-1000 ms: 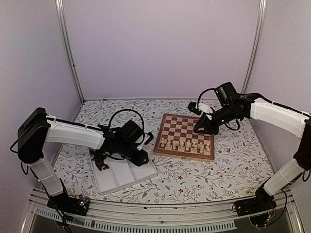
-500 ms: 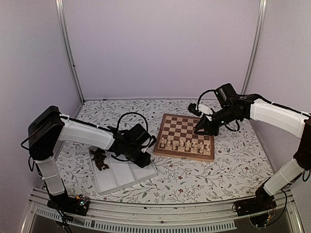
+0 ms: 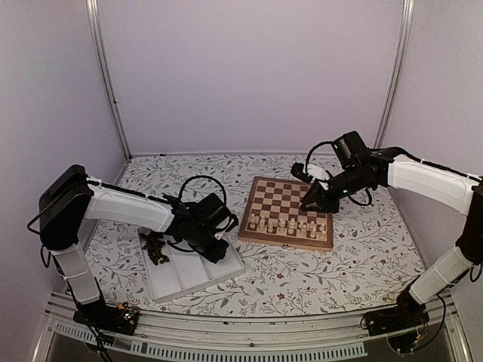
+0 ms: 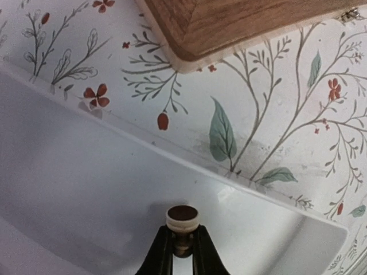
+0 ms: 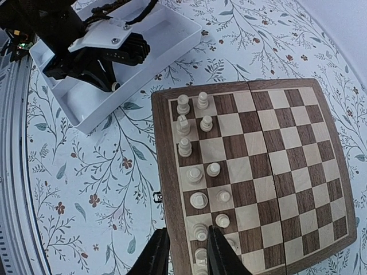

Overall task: Set up the chess pieces on the board
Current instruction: Pick up the chess piece from the storage box, then place the chess piece on the chessboard.

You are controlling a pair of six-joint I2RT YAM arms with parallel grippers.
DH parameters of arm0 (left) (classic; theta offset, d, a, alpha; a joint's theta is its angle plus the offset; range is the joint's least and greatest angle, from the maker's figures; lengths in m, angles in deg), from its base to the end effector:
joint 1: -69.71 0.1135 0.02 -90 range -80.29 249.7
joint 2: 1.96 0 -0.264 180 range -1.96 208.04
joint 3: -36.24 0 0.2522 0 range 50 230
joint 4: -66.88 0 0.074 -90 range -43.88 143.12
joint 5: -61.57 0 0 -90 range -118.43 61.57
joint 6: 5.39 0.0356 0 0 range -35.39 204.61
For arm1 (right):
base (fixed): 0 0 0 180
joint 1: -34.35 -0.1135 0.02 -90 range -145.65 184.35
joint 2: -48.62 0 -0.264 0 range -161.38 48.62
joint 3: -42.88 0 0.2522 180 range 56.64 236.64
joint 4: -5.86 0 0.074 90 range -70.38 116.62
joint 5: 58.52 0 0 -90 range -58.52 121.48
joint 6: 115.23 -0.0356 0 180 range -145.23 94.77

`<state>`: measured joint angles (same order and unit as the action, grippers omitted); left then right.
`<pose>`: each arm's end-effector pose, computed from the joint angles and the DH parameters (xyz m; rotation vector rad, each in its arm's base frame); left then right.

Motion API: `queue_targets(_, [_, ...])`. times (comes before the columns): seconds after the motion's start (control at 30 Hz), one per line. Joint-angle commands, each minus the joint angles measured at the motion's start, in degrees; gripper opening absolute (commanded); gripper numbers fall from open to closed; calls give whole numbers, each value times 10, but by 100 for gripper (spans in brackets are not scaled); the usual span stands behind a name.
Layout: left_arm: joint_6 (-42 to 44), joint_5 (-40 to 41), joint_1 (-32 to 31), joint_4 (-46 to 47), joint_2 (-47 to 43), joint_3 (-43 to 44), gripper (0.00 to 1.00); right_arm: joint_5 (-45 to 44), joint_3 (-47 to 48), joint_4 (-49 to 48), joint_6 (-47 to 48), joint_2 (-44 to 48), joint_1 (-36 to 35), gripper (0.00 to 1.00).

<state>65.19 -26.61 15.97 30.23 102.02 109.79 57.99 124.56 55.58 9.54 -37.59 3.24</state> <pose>0.2043 -0.2766 0.1410 0.8134 2.6647 -0.3011 0.2622 0.1768 0.2711 -1.4898 1.9567 0.5521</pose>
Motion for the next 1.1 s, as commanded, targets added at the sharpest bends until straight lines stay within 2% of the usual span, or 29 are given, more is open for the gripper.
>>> queue_targets(0.0, [29,-33,14,-43,-45,-15,5,28,15,6,11,-4,-21,26])
queue_targets(0.13, [77,-82,35,-44,-95,-12,4,38,28,11,27,-12,-51,26])
queue_targets(0.37, [139,-243,64,-81,-144,37,4,41,84,21,76,-34,-130,35])
queue_targets(0.6, [145,-345,80,-105,-148,82,4,-56,146,16,91,-99,-222,44])
queue_targets(0.87, [106,-428,86,-65,-142,81,5,-125,156,1,113,-122,-269,46])
queue_targets(1.07, [98,-439,86,-52,-130,81,5,-156,154,-13,113,-127,-286,47])
